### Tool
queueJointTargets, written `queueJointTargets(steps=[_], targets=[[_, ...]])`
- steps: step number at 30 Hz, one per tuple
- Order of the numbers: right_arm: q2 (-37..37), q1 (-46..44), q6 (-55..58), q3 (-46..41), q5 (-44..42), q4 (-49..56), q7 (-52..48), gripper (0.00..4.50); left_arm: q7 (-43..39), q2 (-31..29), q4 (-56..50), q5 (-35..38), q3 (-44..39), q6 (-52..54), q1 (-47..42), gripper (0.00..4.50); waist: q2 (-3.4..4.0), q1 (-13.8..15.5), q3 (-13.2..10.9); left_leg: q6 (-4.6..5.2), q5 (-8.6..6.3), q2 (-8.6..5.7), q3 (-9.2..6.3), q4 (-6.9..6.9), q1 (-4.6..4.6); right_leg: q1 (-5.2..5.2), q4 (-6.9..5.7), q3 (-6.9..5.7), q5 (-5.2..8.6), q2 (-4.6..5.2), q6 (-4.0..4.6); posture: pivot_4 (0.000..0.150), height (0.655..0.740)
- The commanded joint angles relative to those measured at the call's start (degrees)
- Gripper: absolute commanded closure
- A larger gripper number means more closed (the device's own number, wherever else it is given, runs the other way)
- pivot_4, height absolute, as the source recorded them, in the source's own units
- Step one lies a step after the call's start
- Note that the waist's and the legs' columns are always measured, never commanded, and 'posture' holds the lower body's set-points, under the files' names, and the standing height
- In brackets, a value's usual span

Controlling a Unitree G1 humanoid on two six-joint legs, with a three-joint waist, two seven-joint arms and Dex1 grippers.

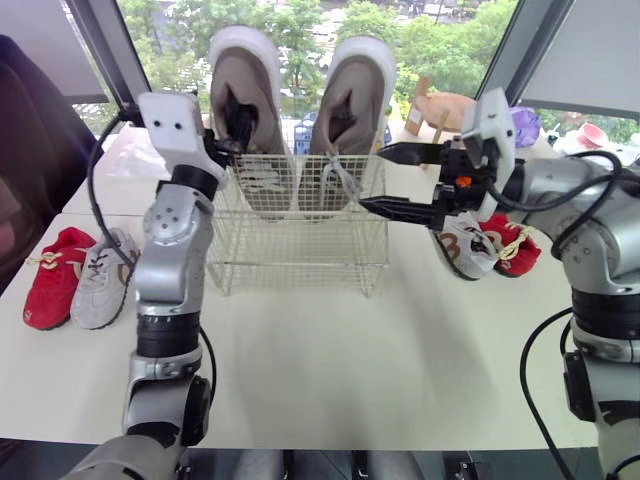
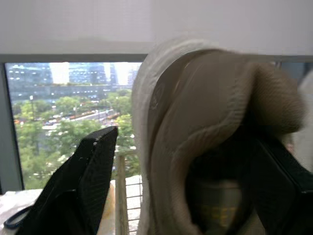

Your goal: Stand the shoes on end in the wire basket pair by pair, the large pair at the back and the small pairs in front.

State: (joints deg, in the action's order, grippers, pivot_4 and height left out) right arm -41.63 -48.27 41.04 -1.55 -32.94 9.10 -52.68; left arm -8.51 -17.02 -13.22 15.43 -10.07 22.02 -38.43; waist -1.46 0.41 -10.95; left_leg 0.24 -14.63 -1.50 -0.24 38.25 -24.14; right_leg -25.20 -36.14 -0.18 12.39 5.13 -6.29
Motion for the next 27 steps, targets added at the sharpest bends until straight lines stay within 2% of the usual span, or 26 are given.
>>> queueJointTargets(steps=[1,5,7,8,10,12,18,23,27], targets=[[1.6,1.4,-3.7,-5.1,2.2,-4.2,5.4,0.0,-6.3,-7.3,-11.4,11.8,-6.5,12.9,5.4,0.85,0.0,-0.4,0.0,0.0,0.0,0.05,0.0,-0.02,0.02,0.0,0.0,0.02,0.0,-0.05,0.01,0.15,0.74],[3.0,6.4,-5.9,-12.8,0.4,-8.1,8.9,0.0,-7.4,-13.0,-18.1,30.3,-18.0,26.8,12.6,0.85,0.0,-0.6,0.0,-0.02,0.01,0.1,-0.06,-0.05,0.01,-0.01,0.0,0.02,0.01,-0.07,0.02,0.15,0.74],[2.7,10.5,-8.1,-15.2,1.3,-10.2,9.4,0.0,-7.6,-14.6,-19.8,37.7,-21.3,30.0,14.9,0.33,0.0,-0.1,0.0,-0.02,0.01,0.08,-0.07,-0.03,0.02,0.06,0.04,0.02,0.01,-0.05,0.01,0.15,0.74],[3.3,12.5,-9.2,-16.4,1.7,-11.1,10.5,0.0,-7.8,-15.3,-20.3,41.3,-22.0,31.3,15.8,0.04,0.0,0.2,0.0,-0.02,0.01,0.08,-0.07,-0.01,0.06,0.12,0.07,0.02,0.01,-0.05,0.01,0.15,0.74],[5.8,15.9,-13.7,-18.5,4.3,-14.1,15.8,0.0,-6.9,-15.4,-22.8,48.9,-21.4,33.3,18.3,0.04,0.0,0.4,0.0,-0.02,0.01,0.07,-0.07,-0.02,0.31,0.4,0.12,0.02,0.02,-0.04,0.03,0.15,0.74],[7.4,18.0,-18.4,-17.6,8.3,-16.0,19.4,0.0,-5.2,-14.9,-25.7,53.1,-19.1,34.1,21.3,0.04,0.02,0.2,0.0,0.0,-0.03,0.06,-0.06,-0.08,0.76,0.87,0.28,0.04,0.03,-0.03,0.05,0.15,0.74],[10.8,24.5,-23.1,-16.0,12.1,-15.0,22.5,0.0,-2.4,-10.5,-32.2,57.6,-10.1,31.1,32.2,0.04,0.3,-0.2,0.2,0.0,-0.03,0.08,0.03,-0.13,0.81,0.81,0.21,0.16,0.04,-0.08,0.08,0.15,0.74],[11.3,28.7,-26.2,-15.1,15.0,-15.9,24.0,0.0,-0.3,-7.2,-32.3,53.9,-3.4,27.7,34.5,0.04,0.37,0.3,0.2,0.0,-0.03,0.06,0.04,-0.1,0.82,0.82,0.17,0.16,0.16,-0.09,0.29,0.15,0.74],[11.6,29.5,-26.9,-14.0,15.7,-17.0,24.0,0.0,-2.0,-8.6,-30.7,48.2,0.1,25.4,34.0,0.04,0.46,0.2,0.3,0.01,-0.03,0.05,0.06,-0.08,0.86,0.88,0.18,0.16,0.18,-0.12,0.32,0.15,0.74]])
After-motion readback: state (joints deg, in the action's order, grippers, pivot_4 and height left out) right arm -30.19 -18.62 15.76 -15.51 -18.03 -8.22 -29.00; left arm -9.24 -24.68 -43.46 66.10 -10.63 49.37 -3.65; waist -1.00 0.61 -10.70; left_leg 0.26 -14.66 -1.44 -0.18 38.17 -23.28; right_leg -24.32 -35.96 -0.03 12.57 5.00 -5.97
